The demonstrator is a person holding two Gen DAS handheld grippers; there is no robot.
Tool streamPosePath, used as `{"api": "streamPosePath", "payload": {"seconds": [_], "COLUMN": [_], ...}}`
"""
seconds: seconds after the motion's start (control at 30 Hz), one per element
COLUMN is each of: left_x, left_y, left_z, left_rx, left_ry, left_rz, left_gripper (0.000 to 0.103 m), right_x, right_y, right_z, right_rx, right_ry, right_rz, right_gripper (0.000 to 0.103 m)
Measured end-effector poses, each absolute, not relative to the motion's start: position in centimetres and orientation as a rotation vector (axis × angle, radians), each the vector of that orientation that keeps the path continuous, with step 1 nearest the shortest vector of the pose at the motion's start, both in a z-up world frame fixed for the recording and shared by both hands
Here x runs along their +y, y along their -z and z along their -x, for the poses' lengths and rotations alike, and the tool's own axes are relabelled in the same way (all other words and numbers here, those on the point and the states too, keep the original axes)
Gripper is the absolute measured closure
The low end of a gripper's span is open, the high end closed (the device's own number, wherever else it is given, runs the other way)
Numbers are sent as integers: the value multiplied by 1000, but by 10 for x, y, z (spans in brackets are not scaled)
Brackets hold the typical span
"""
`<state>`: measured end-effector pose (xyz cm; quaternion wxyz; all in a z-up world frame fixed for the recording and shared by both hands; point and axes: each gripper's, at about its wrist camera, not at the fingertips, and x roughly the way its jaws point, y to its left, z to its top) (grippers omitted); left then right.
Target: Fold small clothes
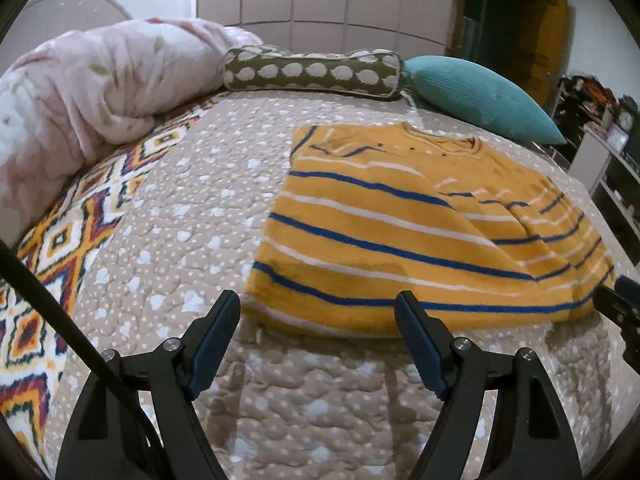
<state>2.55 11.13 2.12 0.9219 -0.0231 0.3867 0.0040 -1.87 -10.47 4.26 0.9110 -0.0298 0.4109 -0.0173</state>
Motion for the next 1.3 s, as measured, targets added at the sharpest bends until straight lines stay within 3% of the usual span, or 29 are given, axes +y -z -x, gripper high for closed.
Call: {"api": "streamPosePath", "payload": {"seconds": [1.3], "left_x": [113], "left_y": [-17], "left_z": [-24], "left_rx": [804], "left_ry": [8], "left_rz": [78], "left_gripper": [25], "right_x": [-96], "right_y": [0], "right_z": [11], "right_rx": [964], "right_ry": [47], "right_rz": [31], "right_gripper": [42]}}
